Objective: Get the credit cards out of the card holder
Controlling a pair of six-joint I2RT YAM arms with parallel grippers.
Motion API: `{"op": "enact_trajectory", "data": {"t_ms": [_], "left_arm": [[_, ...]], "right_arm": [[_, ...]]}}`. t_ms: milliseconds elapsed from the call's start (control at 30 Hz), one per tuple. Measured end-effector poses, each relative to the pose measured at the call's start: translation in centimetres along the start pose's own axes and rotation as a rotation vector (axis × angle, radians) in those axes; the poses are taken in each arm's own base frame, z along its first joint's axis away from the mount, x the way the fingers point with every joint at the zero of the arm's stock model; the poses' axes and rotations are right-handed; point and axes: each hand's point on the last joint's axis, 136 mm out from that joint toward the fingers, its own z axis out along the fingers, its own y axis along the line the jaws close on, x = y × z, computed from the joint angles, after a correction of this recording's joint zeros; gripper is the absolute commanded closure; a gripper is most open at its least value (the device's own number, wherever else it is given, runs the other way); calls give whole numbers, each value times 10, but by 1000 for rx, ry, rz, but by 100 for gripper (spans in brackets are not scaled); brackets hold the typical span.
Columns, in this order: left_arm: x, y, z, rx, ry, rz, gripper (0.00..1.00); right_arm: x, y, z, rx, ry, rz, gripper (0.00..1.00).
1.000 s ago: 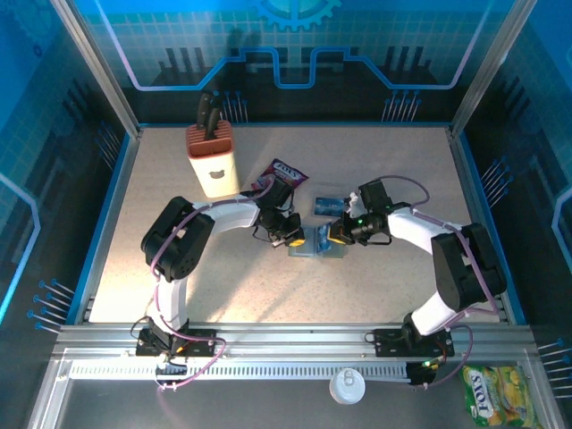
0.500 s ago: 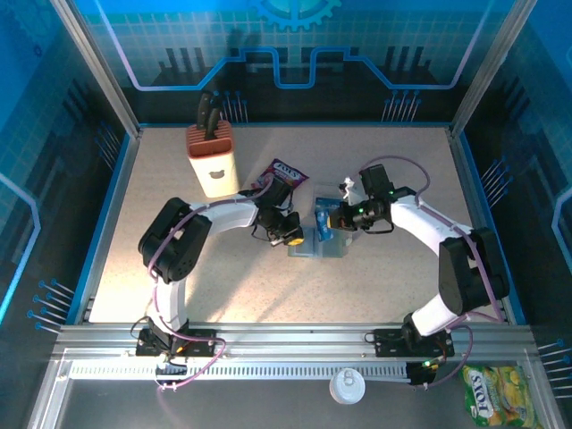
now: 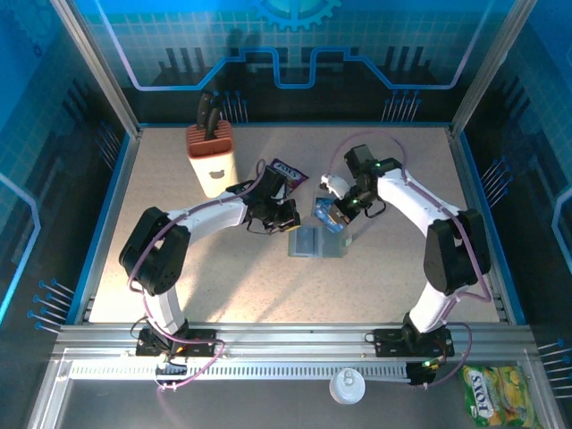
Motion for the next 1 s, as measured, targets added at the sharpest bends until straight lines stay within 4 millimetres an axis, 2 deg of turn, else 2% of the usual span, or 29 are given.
{"op": "enact_trajectory", "data": {"t_ms": [133,267,567,833,1000], "left_arm": [[1,5,-1,-20,-3,12,94],[2,11,-2,-46,-4,13,94],[2,18,-3,-81,-9,21,94],[0,14,-8,-73,-26,27,93],[-1,15,-8,-79,-31,27,93]], "right_arm": [[-8,-4,-1,39,56,-171,100],[-26,-13,-6,55,90,-301,100],[-54,-37,-6,75,157,-441,100],[-54,-55,-3,62,186,-454,100],[-45,-65,8,37,220,-445,100]]}}
